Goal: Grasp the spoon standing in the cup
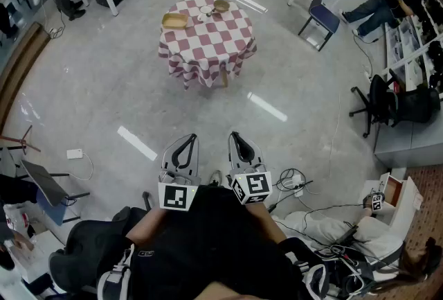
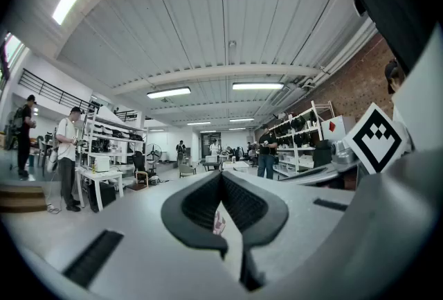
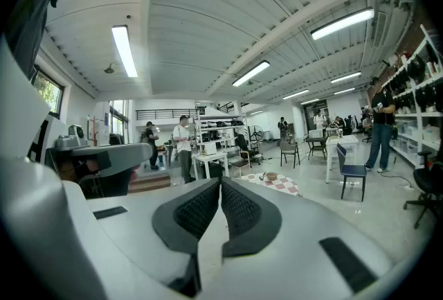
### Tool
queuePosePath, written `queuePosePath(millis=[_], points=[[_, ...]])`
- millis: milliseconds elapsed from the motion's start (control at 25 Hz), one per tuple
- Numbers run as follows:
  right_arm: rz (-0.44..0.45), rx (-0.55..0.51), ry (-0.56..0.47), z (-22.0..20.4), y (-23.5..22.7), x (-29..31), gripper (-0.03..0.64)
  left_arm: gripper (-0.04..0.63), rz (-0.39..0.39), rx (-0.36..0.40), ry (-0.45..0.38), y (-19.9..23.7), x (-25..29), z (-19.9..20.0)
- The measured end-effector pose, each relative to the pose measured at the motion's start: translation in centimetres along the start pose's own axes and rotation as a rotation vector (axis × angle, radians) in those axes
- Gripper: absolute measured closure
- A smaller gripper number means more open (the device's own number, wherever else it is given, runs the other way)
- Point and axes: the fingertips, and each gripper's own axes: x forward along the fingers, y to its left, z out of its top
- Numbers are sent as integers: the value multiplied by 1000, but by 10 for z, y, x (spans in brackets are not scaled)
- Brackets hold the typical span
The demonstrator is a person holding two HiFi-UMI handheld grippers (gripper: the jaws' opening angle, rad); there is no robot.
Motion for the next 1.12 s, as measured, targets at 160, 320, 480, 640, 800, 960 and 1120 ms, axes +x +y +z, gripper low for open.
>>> queuePosePath(millis=[160, 320, 480, 640, 800, 960, 1120], points=[[1, 0, 0, 1, -1, -2, 583, 588, 1, -1, 1, -2, 0, 1], [2, -1, 1, 1, -5, -5, 583, 588, -1, 5, -3, -7, 2, 3], [10, 0, 8, 1, -9, -7, 583, 588, 1, -7, 5, -13, 5, 2], [14, 40, -12, 2, -19, -14, 583, 588, 4, -9, 8, -23, 9, 2], [13, 46, -22, 3, -32, -24, 583, 588, 10, -12, 15, -36, 14, 3], [24, 47, -8, -3, -47, -34, 583, 588, 18, -5, 18, -50, 21, 3], [45, 50, -6, -12, -63, -43, 583, 588, 42, 10, 32, -64, 24, -3]])
